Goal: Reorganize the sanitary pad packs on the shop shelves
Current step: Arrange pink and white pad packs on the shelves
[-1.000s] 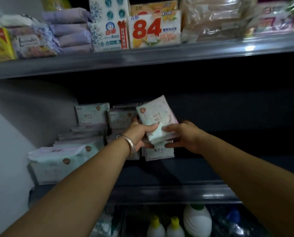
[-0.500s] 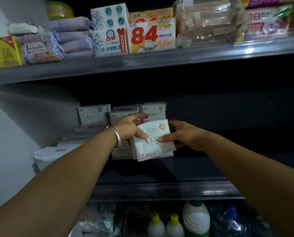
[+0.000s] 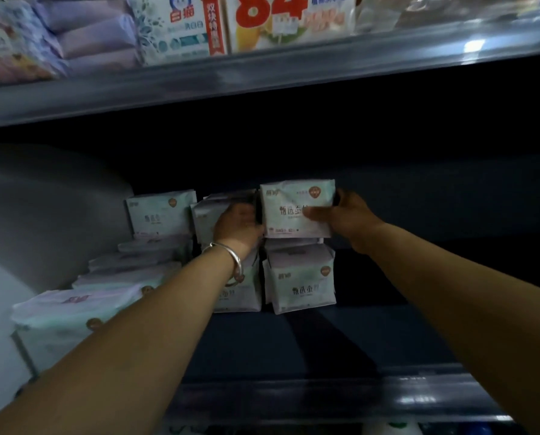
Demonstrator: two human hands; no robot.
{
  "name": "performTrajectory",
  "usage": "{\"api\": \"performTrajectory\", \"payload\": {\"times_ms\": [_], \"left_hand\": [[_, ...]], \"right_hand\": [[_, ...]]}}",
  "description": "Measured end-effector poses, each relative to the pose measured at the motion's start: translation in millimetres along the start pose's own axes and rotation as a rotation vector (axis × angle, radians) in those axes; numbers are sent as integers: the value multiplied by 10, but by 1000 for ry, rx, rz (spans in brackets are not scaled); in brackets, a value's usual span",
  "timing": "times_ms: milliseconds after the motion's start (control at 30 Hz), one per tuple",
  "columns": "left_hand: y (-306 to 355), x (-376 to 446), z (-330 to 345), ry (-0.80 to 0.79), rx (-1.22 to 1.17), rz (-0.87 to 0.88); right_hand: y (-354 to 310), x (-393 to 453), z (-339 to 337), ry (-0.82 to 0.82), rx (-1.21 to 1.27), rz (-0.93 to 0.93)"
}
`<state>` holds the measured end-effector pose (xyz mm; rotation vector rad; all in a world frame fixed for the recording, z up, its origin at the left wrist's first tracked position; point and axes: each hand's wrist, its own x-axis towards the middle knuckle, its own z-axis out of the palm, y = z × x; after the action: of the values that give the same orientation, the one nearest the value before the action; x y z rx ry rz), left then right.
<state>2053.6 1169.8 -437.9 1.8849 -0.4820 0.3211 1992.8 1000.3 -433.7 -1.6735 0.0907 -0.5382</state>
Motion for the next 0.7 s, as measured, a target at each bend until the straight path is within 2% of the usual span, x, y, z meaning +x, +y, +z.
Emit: {"api": "performTrajectory", "payload": {"times_ms": [100,233,367,567,700], "left_hand": [[-202,138,87,-24,170,4],[-371,296,149,-42,211,24],[-472,316,173,-34,391,102],[-473,289,157,-43,444,110],[-427,216,150,-26,415,99]], "right_hand": [[117,138,33,-37,-20,-40],[256,289,68,-68,-35,-47],[471,402,152,-27,-275,0],[465,432,249,46,-452,87],[501,420,267,43,-434,161]]}}
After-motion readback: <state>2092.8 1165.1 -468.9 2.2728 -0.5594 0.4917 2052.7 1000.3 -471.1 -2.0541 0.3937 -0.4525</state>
